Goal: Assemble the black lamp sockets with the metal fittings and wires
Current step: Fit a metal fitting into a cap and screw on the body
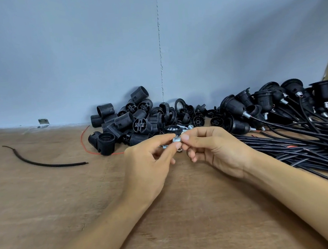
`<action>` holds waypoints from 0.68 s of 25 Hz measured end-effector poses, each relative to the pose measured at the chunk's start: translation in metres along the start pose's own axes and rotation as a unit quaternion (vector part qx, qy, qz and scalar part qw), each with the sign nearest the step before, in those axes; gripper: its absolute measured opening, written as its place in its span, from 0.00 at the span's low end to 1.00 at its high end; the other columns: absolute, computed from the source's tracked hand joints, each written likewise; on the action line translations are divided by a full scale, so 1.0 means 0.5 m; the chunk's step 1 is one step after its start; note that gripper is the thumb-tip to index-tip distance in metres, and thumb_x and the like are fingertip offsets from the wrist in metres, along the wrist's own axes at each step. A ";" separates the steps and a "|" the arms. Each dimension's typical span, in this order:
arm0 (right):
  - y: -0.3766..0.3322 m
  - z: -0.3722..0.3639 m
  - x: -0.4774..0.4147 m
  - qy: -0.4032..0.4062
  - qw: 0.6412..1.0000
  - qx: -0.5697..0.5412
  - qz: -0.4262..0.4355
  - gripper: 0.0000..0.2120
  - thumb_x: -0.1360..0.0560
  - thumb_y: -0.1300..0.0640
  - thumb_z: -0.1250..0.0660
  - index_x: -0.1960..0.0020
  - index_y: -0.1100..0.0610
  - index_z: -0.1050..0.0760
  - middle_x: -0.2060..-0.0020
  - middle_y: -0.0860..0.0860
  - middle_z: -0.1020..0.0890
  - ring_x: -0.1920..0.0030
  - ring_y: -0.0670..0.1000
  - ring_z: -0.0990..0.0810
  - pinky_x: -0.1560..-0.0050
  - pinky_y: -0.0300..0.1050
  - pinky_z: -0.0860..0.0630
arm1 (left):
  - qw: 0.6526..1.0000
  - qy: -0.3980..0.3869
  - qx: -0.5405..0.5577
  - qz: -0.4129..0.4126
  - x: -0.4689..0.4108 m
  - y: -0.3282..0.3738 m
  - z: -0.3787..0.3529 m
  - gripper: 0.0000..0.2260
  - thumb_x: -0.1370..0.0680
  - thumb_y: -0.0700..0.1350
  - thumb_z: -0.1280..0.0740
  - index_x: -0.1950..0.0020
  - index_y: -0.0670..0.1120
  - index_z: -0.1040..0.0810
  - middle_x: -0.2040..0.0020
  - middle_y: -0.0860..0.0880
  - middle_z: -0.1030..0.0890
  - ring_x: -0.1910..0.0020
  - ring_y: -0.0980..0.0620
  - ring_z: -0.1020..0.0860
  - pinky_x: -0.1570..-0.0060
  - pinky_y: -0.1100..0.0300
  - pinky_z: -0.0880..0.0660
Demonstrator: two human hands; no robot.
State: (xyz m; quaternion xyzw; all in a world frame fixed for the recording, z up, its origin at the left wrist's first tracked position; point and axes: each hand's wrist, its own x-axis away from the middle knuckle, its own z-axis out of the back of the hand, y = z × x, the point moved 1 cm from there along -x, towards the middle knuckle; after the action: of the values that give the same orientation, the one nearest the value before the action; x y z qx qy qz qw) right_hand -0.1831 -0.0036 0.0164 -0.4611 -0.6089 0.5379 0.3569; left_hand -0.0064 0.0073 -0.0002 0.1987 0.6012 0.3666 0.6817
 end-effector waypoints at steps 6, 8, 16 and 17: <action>0.001 -0.011 0.005 0.028 0.996 0.088 -0.005 0.15 0.23 0.48 0.31 0.56 0.61 0.22 0.69 0.52 0.23 0.74 0.47 0.29 0.73 0.38 0.33 | 1.000 -0.003 0.007 -0.007 0.003 0.005 -0.003 0.16 0.28 0.48 0.23 0.53 0.70 0.17 0.65 0.63 0.16 0.69 0.57 0.17 0.65 0.69 0.23; 0.001 -0.016 0.006 0.036 0.993 0.113 -0.017 0.16 0.21 0.47 0.33 0.61 0.58 0.24 0.72 0.51 0.26 0.75 0.47 0.34 0.74 0.39 0.39 | 1.000 -0.006 -0.003 -0.014 0.003 0.006 -0.003 0.16 0.29 0.49 0.24 0.54 0.72 0.19 0.66 0.63 0.16 0.69 0.59 0.17 0.65 0.72 0.26; 0.000 -0.033 0.011 0.046 0.984 0.170 0.001 0.21 0.18 0.46 0.39 0.65 0.56 0.31 0.72 0.51 0.32 0.74 0.48 0.38 0.72 0.38 0.41 | 1.000 0.001 0.011 0.007 0.004 -0.006 -0.003 0.10 0.29 0.47 0.23 0.53 0.61 0.16 0.65 0.60 0.16 0.69 0.57 0.17 0.65 0.64 0.21; 0.001 -0.034 0.011 0.040 0.986 0.164 -0.013 0.21 0.17 0.46 0.40 0.66 0.55 0.31 0.72 0.51 0.33 0.74 0.48 0.39 0.72 0.38 0.42 | 1.000 0.000 0.014 0.009 0.004 -0.005 -0.002 0.10 0.29 0.47 0.23 0.53 0.62 0.16 0.64 0.60 0.15 0.68 0.57 0.16 0.65 0.63 0.20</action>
State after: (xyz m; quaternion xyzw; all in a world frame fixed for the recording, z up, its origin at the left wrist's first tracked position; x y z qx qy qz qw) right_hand -0.1690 0.0072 0.0183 -0.4090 -0.5036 0.6073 0.4587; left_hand -0.0068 0.0072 -0.0036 0.2140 0.6046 0.3644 0.6751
